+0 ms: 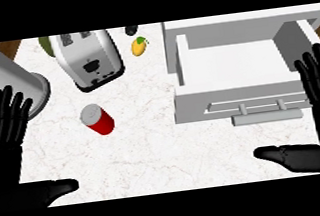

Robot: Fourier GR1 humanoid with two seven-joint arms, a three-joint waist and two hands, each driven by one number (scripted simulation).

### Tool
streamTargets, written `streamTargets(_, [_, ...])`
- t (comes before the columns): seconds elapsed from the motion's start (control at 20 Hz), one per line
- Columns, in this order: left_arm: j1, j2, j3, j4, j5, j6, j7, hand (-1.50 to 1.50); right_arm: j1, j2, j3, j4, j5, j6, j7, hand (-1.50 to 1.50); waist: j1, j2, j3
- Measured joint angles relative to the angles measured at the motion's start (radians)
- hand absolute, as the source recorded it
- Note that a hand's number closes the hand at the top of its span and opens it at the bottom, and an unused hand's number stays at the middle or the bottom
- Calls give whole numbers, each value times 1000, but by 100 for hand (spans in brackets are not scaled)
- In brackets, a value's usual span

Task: Pick up the can, place it into the drawer and close the drawer

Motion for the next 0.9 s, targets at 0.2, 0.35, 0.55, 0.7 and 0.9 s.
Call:
streamTargets(0.2, [-26, 13, 36, -1, 23, 36, 130, -150, 21, -1, -15, -15, -4, -17, 75, -150, 0, -3, 0])
streamTargets(0.35, [-35, 29, 68, -17, 46, 42, 191, -150, 44, 5, -20, -10, -3, -18, 67, -150, 1, -4, 1])
streamTargets(0.55, [-59, 33, 79, -23, 56, 49, 227, -150, 57, -7, -46, -25, -24, -4, 78, -150, 1, -4, 1])
streamTargets(0.7, [-70, 24, 63, -33, 43, 61, 248, -150, 77, -5, -53, -27, -27, 4, 66, -150, 0, -5, 1])
streamTargets(0.9, [-111, 5, 30, 49, 2, 76, 223, -150, 67, -22, -86, -23, -56, 21, 68, -150, -1, -4, 1])
